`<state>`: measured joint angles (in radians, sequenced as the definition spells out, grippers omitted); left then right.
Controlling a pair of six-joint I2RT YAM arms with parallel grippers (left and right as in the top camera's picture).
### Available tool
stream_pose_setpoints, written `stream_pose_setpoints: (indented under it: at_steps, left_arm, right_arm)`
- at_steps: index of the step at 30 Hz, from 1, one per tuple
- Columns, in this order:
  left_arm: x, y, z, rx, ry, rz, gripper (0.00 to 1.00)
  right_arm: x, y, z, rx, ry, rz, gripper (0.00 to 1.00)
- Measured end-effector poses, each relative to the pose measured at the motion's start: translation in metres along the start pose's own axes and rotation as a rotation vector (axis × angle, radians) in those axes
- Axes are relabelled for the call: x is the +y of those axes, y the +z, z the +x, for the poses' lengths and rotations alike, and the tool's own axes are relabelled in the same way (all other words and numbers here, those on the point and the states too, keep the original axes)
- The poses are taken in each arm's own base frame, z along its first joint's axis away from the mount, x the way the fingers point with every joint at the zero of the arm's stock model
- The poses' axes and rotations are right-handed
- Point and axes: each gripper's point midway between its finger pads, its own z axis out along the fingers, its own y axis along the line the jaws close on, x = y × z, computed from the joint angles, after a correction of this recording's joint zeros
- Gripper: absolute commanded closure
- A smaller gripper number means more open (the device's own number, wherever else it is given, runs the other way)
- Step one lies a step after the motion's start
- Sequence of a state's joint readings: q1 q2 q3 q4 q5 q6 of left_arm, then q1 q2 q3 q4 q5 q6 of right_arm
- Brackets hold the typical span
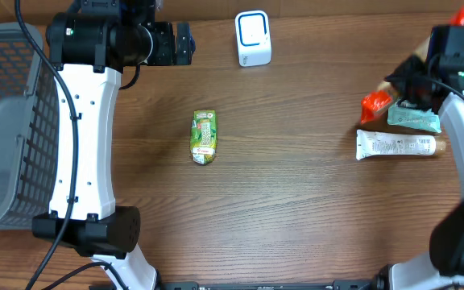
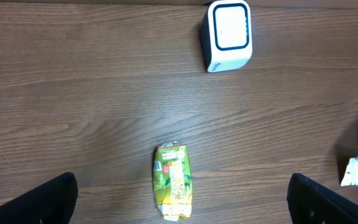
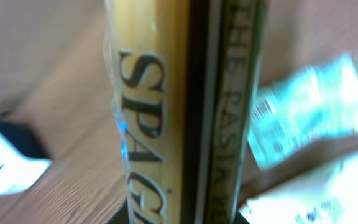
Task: Scan the item barcode
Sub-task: 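Carry the spaghetti right and drop it above the white tube, then reach the right gripper to the juice carton and grasp it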
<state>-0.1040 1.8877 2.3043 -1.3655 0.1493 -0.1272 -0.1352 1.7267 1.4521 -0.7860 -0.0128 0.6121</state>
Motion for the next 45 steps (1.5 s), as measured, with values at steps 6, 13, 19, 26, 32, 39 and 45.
stream_pose_setpoints:
  at_steps: [6, 13, 19, 26, 32, 39, 45]
  left_arm:
    - [0.0, 0.0, 0.0, 0.0, 0.0, 0.0, 0.01]
    - [0.0, 0.0, 0.0, 0.0, 0.0, 0.0, 0.0]
    - [0.0, 0.0, 0.0, 0.0, 0.0, 0.0, 0.0]
    - [0.0, 0.0, 0.0, 0.0, 0.0, 0.0, 0.01]
    - [0.0, 0.0, 0.0, 0.0, 0.0, 0.0, 0.01]
    - [0.0, 0.0, 0.0, 0.0, 0.0, 0.0, 0.01]
    - [0.0, 0.0, 0.0, 0.0, 0.0, 0.0, 0.0]
  right_arm:
    - [-0.052, 0.067, 0.049, 0.14, 0.189, 0.178, 0.53]
    - [-0.051, 0.067, 0.046, 0.143, 0.144, 0.178, 0.0]
    - [-0.021, 0.028, 0.032, 0.163, 0.034, 0.094, 0.0]
    - [0.084, -0.032, 0.048, 0.129, -0.203, -0.226, 0.0]
    - [0.175, -0.031, 0.136, 0.214, -0.416, -0.43, 0.0]
    - [0.238, 0.012, 0.261, 0.34, -0.592, -0.565, 0.0]
    - [0.246, 0.043, 0.355, 0.434, -0.703, -0.583, 0.16]
